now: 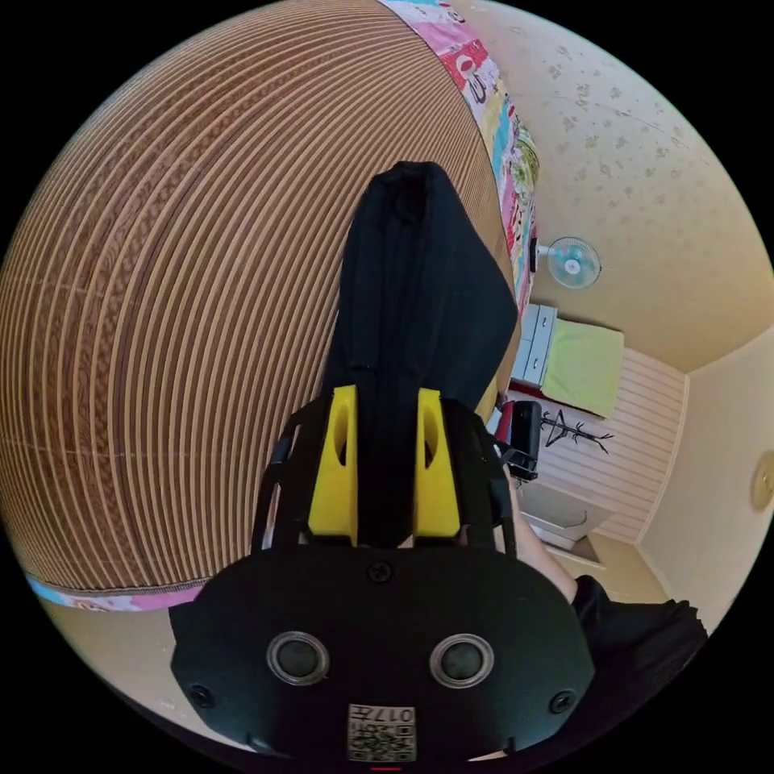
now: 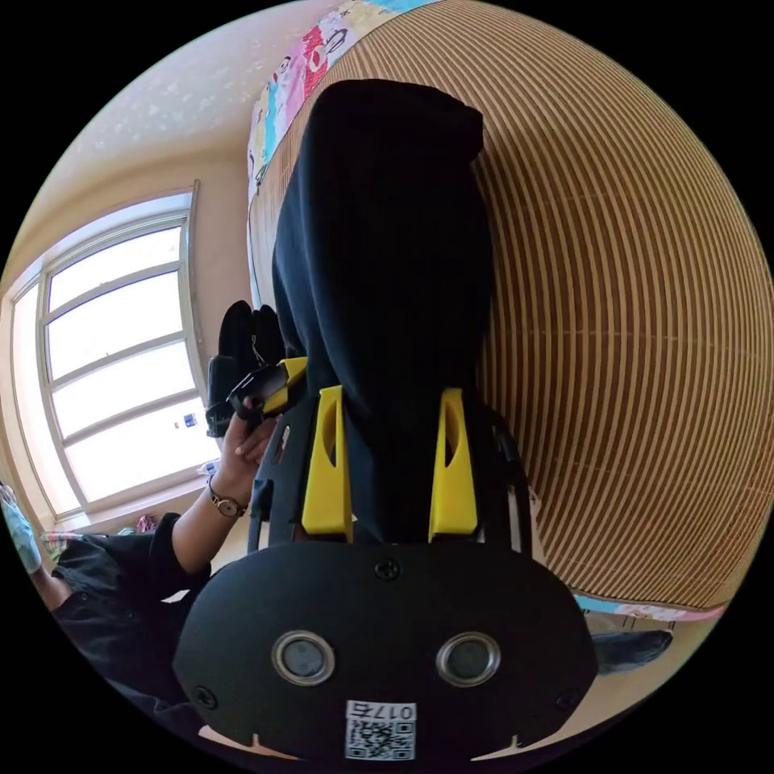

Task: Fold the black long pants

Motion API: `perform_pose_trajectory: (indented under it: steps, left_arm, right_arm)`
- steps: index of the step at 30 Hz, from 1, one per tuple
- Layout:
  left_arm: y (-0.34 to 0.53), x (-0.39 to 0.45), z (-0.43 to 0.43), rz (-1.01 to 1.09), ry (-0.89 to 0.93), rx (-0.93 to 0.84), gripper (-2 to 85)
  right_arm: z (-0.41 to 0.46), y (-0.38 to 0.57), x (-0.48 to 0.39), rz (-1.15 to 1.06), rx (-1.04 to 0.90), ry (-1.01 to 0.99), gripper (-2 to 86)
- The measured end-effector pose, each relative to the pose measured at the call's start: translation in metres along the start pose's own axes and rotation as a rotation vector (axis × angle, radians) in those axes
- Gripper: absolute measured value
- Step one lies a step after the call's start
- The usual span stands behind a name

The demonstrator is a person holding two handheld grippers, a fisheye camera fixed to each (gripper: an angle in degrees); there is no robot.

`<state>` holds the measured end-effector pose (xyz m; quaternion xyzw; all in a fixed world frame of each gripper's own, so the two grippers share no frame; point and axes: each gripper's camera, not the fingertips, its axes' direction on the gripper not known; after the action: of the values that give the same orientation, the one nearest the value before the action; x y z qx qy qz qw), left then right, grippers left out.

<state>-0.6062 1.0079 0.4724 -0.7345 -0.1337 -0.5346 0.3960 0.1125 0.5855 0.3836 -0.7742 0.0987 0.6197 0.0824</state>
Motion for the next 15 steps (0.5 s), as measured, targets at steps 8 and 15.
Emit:
perform_pose_trajectory:
  steps: [8, 15]
  left_arm:
    - [0.030, -0.026, -0.133, -0.035, -0.397, 0.102, 8.2]
    - [0.064, 0.003, -0.254, -0.027, -0.586, 0.425, 8.2]
  right_arm:
    - [0.147, -0.049, -0.145, -0.161, -0.200, -0.067, 12.1]
    - [0.221, -0.102, -0.207, -0.148, -0.262, -0.010, 12.7]
